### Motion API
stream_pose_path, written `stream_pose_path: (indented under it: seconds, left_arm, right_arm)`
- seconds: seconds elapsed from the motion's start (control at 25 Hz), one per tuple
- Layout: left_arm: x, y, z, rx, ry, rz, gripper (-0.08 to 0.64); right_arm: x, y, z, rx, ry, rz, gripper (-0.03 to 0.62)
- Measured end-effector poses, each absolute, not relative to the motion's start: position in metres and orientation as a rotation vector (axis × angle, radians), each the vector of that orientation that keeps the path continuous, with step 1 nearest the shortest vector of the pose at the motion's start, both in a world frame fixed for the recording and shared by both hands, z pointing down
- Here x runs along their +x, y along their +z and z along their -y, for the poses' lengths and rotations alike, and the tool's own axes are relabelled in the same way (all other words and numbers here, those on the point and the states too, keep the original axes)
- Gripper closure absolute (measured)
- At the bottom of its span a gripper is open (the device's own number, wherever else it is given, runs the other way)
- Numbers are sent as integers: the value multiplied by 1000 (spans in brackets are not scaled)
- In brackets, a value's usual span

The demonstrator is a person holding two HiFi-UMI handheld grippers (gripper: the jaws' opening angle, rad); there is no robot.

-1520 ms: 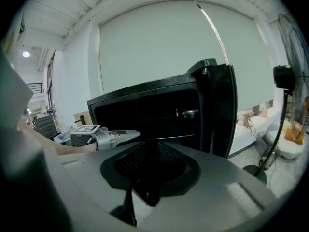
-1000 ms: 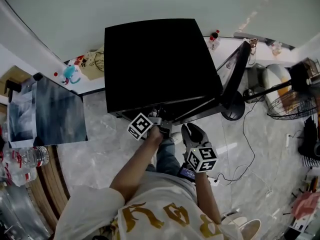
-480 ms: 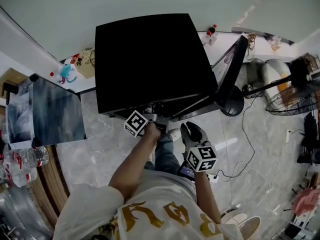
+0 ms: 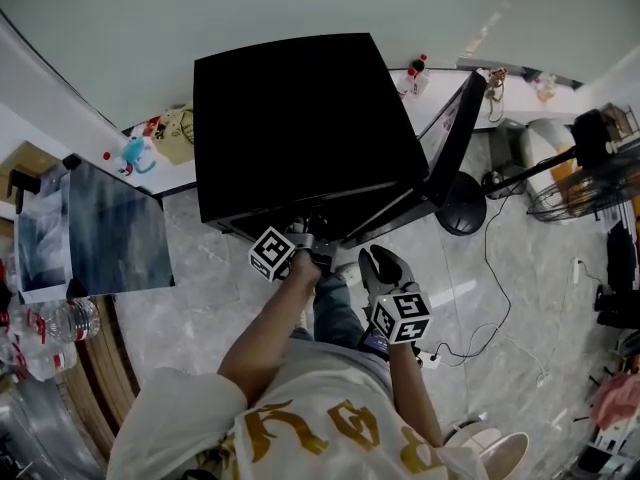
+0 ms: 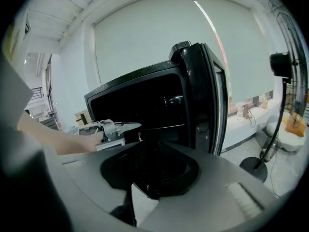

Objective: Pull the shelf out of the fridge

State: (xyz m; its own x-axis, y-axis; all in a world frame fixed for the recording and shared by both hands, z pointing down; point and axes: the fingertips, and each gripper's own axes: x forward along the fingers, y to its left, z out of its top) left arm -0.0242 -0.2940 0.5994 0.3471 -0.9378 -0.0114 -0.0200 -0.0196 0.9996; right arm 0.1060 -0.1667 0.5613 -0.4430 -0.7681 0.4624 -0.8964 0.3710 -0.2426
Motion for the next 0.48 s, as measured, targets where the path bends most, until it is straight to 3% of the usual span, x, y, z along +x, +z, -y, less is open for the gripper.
stream_pose_path:
  seconds: [0.48]
  left_arm:
    - [-13, 602, 254, 1375, -895, 922, 545]
  right_arm:
    - [105, 549, 152, 1493, 626, 2369, 482]
